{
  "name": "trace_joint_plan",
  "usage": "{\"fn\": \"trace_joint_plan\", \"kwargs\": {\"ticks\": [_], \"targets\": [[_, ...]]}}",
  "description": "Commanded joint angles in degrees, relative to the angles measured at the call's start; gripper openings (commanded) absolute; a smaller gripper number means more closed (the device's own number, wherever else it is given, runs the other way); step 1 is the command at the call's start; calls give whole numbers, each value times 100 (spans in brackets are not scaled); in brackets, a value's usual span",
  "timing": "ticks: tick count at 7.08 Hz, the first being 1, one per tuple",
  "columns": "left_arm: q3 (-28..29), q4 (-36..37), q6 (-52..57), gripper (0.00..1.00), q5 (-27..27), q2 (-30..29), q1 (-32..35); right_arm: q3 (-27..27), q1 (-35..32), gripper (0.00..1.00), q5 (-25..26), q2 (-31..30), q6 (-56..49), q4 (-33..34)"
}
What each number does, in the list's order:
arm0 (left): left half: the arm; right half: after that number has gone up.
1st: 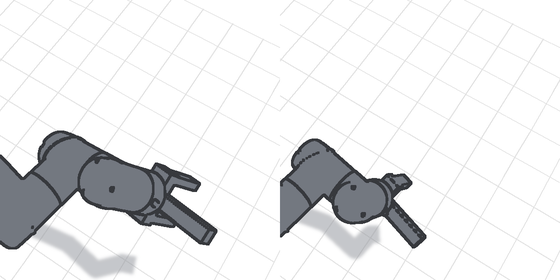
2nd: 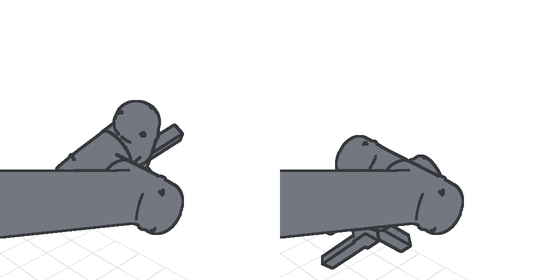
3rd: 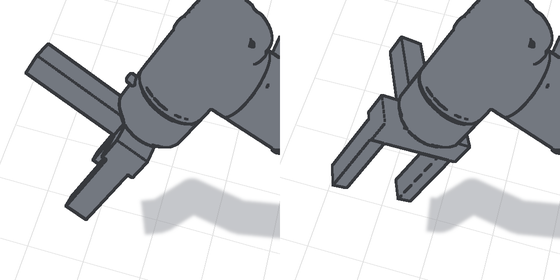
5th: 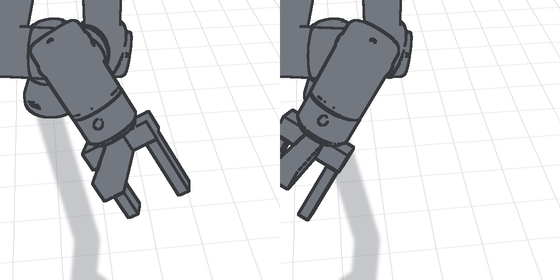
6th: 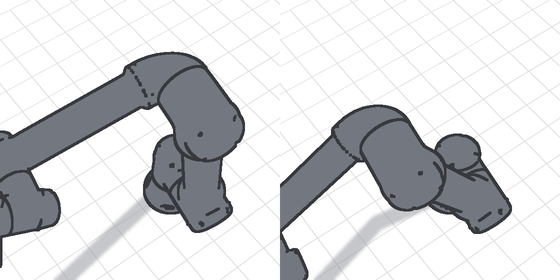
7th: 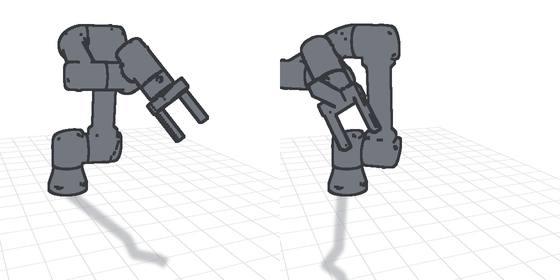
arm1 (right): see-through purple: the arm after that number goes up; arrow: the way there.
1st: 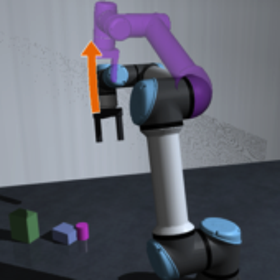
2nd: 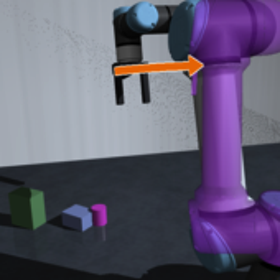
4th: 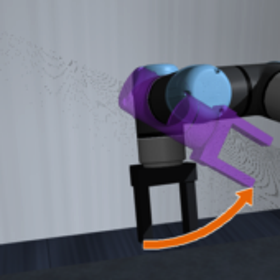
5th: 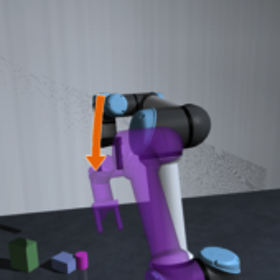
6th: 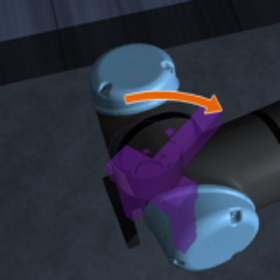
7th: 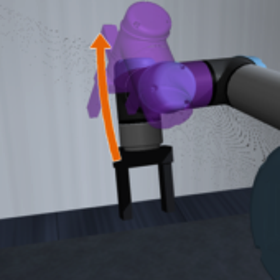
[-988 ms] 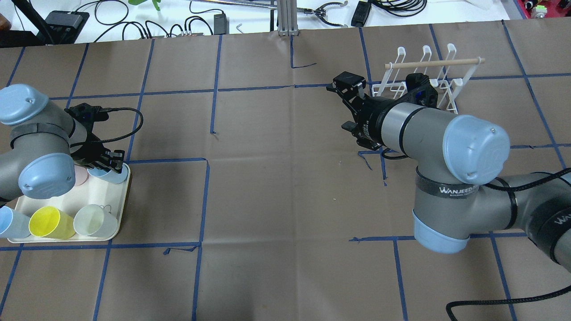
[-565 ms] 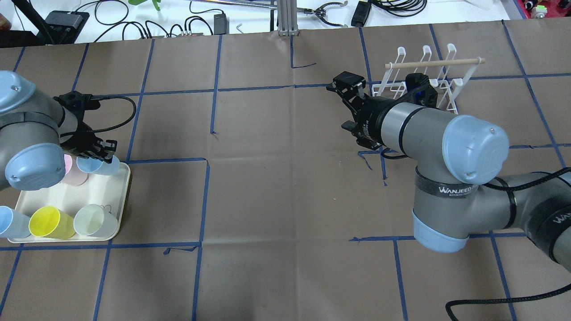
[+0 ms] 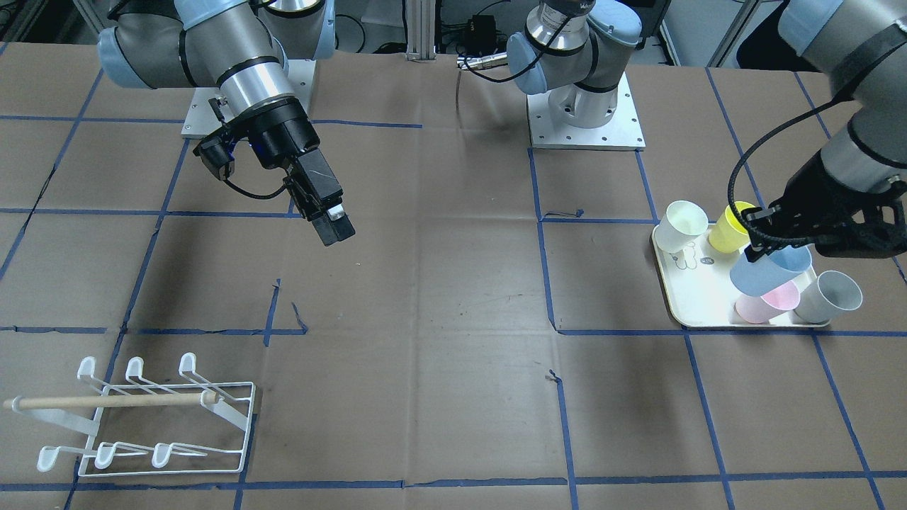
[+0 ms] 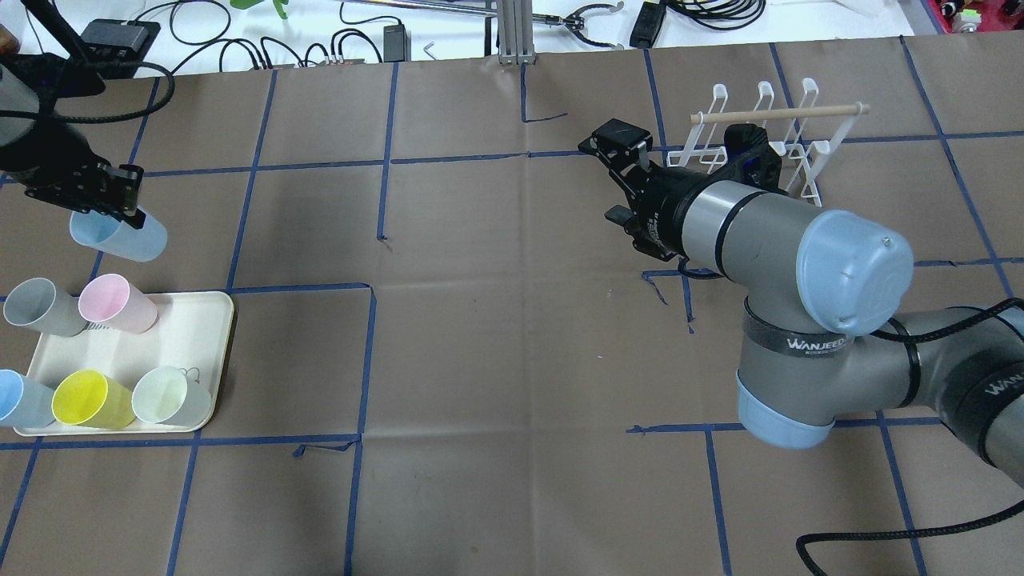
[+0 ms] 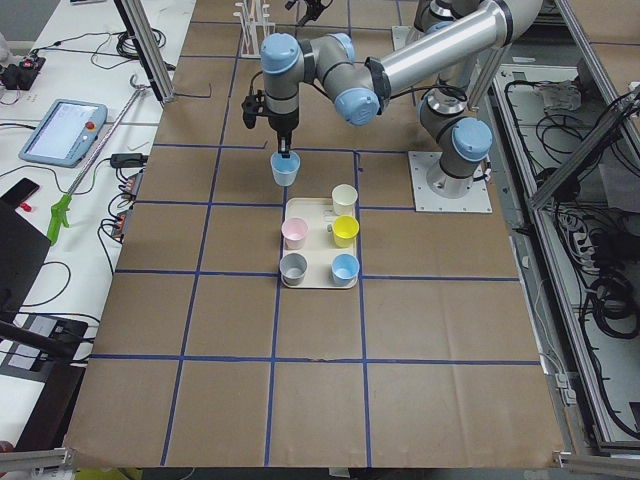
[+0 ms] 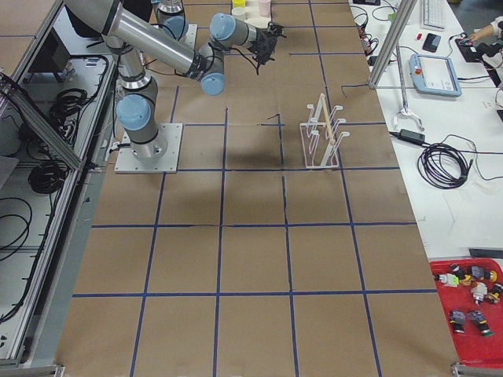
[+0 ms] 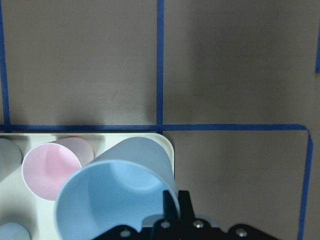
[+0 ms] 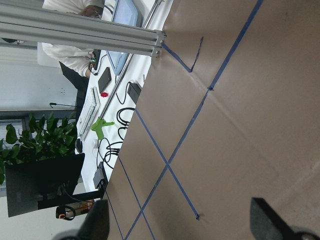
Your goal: Transfer IKEA cup to right arm and place on rack
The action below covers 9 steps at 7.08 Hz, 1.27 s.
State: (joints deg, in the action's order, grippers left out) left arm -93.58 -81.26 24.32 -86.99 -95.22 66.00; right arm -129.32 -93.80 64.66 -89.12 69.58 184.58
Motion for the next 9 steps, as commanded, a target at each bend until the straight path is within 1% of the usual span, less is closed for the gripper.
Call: {"fn": "trace_joint_plan", "kwargs": {"ticks": [1,2,3,4,5,6,7,9], "targets": [[384,-347,90,0,942,-5,18,3,-6,100,-111,175,20,438],[341,-303,168,0,1452,38,27,3,-15,100,-808,237,47,430],[297,-128,291,0,2057,65,27,29,-15,100,-1250,316,99,421],[183,335,336,0,2864,126,53,21,11,100,-1245,412,117,430],[52,809,371,0,3385,179,141,29,3,100,-1228,387,126,430],[-219,1440,415,0,3739,318,402,21,-6,100,-1149,404,109,369],[-596,2369,407,0,4003,346,683,21,2,100,-1157,413,100,360],[-1518,4145,415,0,4295,355,940,38,3,100,-1157,439,117,534]]}}
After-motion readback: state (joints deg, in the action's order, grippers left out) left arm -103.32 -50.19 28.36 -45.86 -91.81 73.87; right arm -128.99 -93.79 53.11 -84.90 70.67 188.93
